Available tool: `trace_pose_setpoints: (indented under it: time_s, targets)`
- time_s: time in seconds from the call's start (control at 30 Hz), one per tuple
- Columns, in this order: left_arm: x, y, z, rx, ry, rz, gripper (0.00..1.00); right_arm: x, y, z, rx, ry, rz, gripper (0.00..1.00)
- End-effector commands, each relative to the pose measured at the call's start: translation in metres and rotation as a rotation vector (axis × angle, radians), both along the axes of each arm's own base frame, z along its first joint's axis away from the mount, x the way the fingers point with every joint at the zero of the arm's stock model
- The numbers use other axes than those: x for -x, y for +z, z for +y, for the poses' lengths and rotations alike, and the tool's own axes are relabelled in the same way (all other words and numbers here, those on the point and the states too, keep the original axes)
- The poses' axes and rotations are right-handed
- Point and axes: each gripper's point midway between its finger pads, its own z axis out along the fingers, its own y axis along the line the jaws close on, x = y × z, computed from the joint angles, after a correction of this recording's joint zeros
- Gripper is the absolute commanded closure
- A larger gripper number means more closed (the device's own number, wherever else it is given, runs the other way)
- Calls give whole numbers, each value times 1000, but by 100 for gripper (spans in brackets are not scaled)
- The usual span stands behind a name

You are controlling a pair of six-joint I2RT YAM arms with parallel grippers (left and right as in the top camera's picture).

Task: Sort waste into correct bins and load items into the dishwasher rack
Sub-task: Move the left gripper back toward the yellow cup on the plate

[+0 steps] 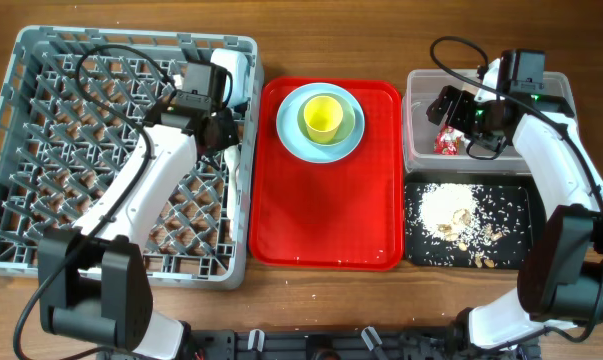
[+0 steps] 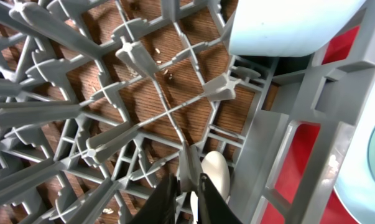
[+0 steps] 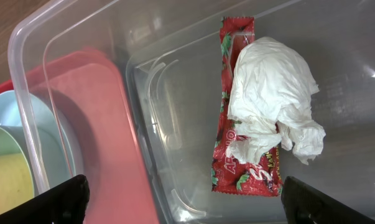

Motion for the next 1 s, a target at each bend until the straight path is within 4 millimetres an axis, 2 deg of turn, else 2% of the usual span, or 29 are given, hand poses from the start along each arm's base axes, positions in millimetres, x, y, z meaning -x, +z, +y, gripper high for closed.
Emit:
trace_pose_setpoints:
  time_s: [0.0, 0.23, 0.37, 0.5, 0.67, 0.7, 0.77, 0.8, 0.83, 0.9, 0.97]
  targets:
    - [3, -9, 8, -35, 16, 23, 89, -1, -1, 0, -10, -2, 2, 0]
    - [9, -18, 6, -18, 19, 47, 91, 0, -1, 0, -10, -2, 3, 0]
    - [10, -35, 8, -30, 21, 65, 93, -1, -1, 0, -10, -2, 2, 0]
    - [-2, -29, 12, -53, 37, 6, 96, -1, -1, 0, -10, -2, 2, 0]
    - [-2, -27, 13, -60, 39, 0, 96, -1, -1, 0, -10, -2, 2, 0]
    - [-4, -22, 15, -67, 44, -14, 94, -1, -1, 0, -10, -1, 2, 0]
    - [-10, 4, 13, -49, 46, -82, 81, -1, -1, 0, -10, -2, 2, 0]
    - [-14, 29, 12, -33, 48, -146, 76, -1, -1, 0, -10, -2, 2, 1]
    - [-16, 53, 12, -17, 50, -209, 63, -1, -1, 0, -10, -1, 2, 0]
    - [-13, 95, 11, 19, 58, -315, 61, -1, -1, 0, -10, -1, 2, 0]
    - [1, 125, -4, 127, 14, -371, 62, -1, -1, 0, -10, -1, 2, 0]
